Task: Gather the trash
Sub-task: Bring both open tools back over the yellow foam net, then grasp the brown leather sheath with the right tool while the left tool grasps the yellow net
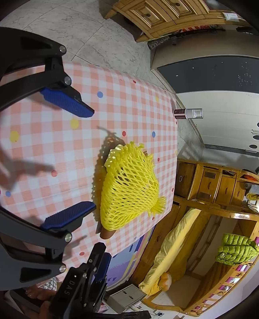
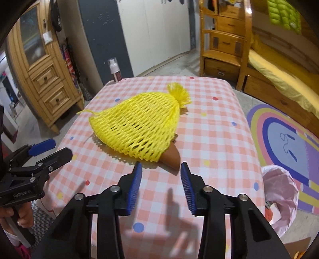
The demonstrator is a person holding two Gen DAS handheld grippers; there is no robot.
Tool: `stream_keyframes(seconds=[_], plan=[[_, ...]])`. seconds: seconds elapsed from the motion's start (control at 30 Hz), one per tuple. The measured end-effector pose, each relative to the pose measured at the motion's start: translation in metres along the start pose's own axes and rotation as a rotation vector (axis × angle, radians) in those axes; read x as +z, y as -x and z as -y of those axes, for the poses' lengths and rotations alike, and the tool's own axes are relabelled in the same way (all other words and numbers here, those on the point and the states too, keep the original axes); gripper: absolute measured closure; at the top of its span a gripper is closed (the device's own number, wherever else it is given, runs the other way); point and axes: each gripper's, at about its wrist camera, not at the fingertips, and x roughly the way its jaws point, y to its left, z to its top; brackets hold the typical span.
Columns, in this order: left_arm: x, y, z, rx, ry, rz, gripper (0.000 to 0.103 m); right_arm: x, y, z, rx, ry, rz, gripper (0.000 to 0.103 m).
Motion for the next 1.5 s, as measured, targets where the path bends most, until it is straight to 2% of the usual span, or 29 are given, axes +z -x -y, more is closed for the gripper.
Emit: stream_keyframes(seconds=[0.17,0.23,0.37,0.4,0.47,0.5,0.53,0.57,0.6,0.63,0.77,0.87,0.97,1.03,1.1,1.27,1.5], plan=[[0.005,-0.004,-0.008,0.026,0.004,0.009,0.019,0.007,-0.014,-0.008,-0.007,0.054,-0.011,0.062],[0.006,-0.005,-0.013,0.039,0.012,0.010,0.019,0.010,-0.020,-0.009,-0.007,0.061,-0.013,0.053],[0.008,-0.004,-0.023,0.054,0.038,0.007,0.019,0.019,-0.036,-0.010,-0.006,0.045,-0.031,0.052],[0.007,-0.004,-0.025,0.057,0.041,0.007,0.019,0.020,-0.040,-0.010,-0.009,0.042,-0.035,0.054],[0.006,-0.003,-0.027,0.061,0.048,0.005,0.019,0.021,-0.044,-0.015,-0.010,0.054,-0.033,0.067],[0.005,-0.002,-0.028,0.061,0.051,0.003,0.019,0.021,-0.044,-0.018,-0.009,0.067,-0.032,0.075],[0.005,-0.002,-0.029,0.062,0.054,0.002,0.019,0.020,-0.044,-0.024,-0.005,0.088,-0.032,0.089],[0.004,-0.001,-0.030,0.062,0.058,0.001,0.019,0.020,-0.044,-0.026,0.004,0.097,-0.034,0.091],[0.003,0.000,-0.031,0.060,0.061,0.001,0.019,0.019,-0.042,-0.028,0.012,0.103,-0.033,0.099],[0.002,0.001,-0.031,0.059,0.062,0.001,0.019,0.018,-0.039,-0.030,0.023,0.107,-0.032,0.101],[-0.002,0.006,-0.030,0.051,0.057,0.003,0.019,0.010,-0.022,-0.042,0.092,0.120,-0.027,0.101],[-0.005,0.008,-0.027,0.039,0.056,-0.003,0.019,0.000,-0.014,-0.050,0.139,0.128,-0.052,0.100],[-0.009,0.006,-0.023,0.029,0.052,-0.018,0.019,-0.011,-0.010,-0.053,0.174,0.126,-0.098,0.096],[-0.012,0.002,-0.021,0.016,0.057,-0.036,0.020,-0.017,-0.004,-0.050,0.152,0.121,-0.091,0.078],[-0.013,-0.004,-0.018,0.001,0.066,-0.056,0.020,-0.022,0.004,-0.044,0.116,0.116,-0.068,0.069],[-0.007,-0.027,-0.014,-0.072,0.101,-0.102,0.025,-0.029,0.012,-0.027,0.096,0.078,-0.046,0.069],[0.002,-0.051,-0.007,-0.089,0.106,-0.144,0.029,-0.033,-0.006,-0.026,0.146,0.099,-0.071,0.069]])
